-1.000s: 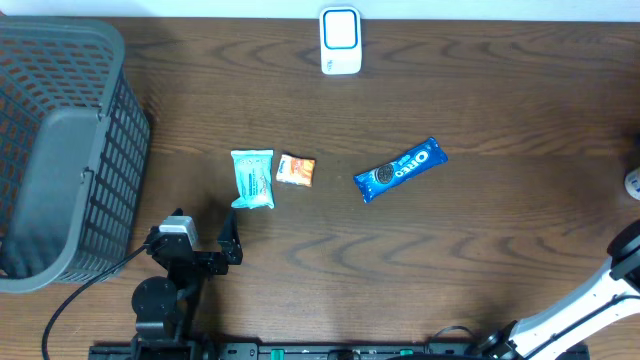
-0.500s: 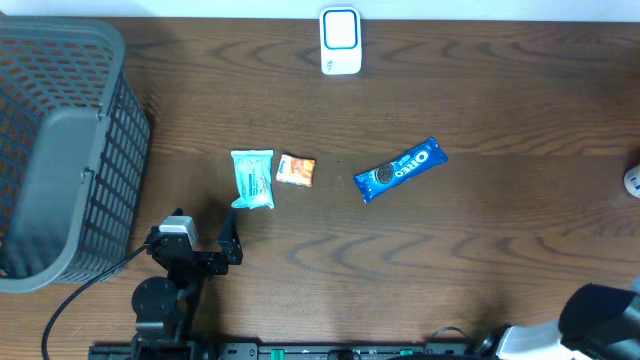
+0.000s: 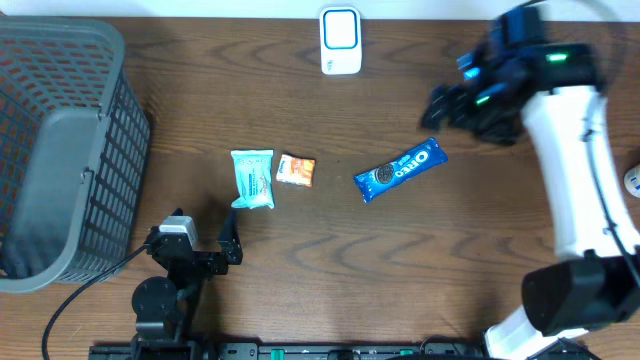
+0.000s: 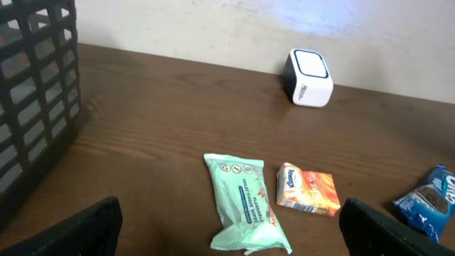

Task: Scan the item barcode
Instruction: 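Reach the right gripper to the blue Oreo packet and grasp it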

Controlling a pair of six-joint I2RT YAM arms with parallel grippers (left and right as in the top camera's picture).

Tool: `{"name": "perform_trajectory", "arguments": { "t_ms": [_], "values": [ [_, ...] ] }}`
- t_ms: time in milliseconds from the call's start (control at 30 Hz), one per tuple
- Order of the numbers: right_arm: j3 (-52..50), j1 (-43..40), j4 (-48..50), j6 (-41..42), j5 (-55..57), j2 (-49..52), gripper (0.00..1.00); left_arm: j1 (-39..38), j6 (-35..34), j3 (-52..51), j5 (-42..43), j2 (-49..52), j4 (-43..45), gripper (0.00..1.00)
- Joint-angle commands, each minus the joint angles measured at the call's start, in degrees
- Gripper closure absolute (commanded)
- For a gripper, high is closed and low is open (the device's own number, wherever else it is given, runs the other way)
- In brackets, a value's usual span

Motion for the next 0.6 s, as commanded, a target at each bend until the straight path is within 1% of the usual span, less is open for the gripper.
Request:
{"name": "perform_trajectory", "arguments": {
  "t_ms": [0, 133, 167, 267, 333, 367, 400, 433, 467, 500, 567],
  "values": [
    [-6.2, 5.7, 1.7, -7.8, 0.6, 2.4, 0.01, 0.2, 1.1, -0.8, 0.9, -0.2, -1.6, 0.02],
    [-13.6, 10.6, 7.2, -7.2, 2.4, 4.2, 0.01, 0.2, 1.1, -0.8, 0.9, -0.2, -1.6, 0.02],
    [-14.9, 11.4, 7.9, -4.7, 2.5, 4.5, 0.01, 0.2, 1.1, -0.8, 0.9, -0.2, -1.6, 0.02],
    [-16.1, 12.0, 9.2, 4.8, 2.4, 4.8, 0.01, 0.2, 1.1, -0.8, 0.9, -0.2, -1.6, 0.02],
    [-16.1, 11.8, 10.2, 15.1, 2.4, 4.8, 0.01, 0.2, 1.1, -0.8, 0.9, -0.2, -1.6, 0.02],
    [-16.1, 11.5, 10.8, 21.1, 2.2, 4.8, 0.02, 0.2, 1.1, -0.8, 0.9, -0.2, -1.6, 0.02],
    [-16.1, 11.3, 11.5, 25.7, 2.2, 4.8, 0.04, 0.2, 1.1, -0.8, 0.9, -0.2, -1.6, 0.02],
    [-16.2, 11.2, 12.4, 29.8, 2.2, 4.8, 0.04, 0.2, 1.1, -0.8, 0.9, -0.2, -1.6, 0.02],
    [-16.6, 11.1, 14.3, 32.8, 2.6, 4.8, 0.03, 0.2, 1.1, -0.8, 0.9, -0.2, -1.6, 0.02],
    [-17.1, 11.1, 16.3, 34.2, 2.6, 4.8, 0.01, 0.2, 1.1, -0.8, 0.9, -0.2, -1.6, 0.02],
    [-18.0, 11.1, 19.5, 36.6, 2.6, 5.0, 0.01, 0.2, 1.1, -0.8, 0.9, -0.2, -1.6, 0.02]
  ]
}}
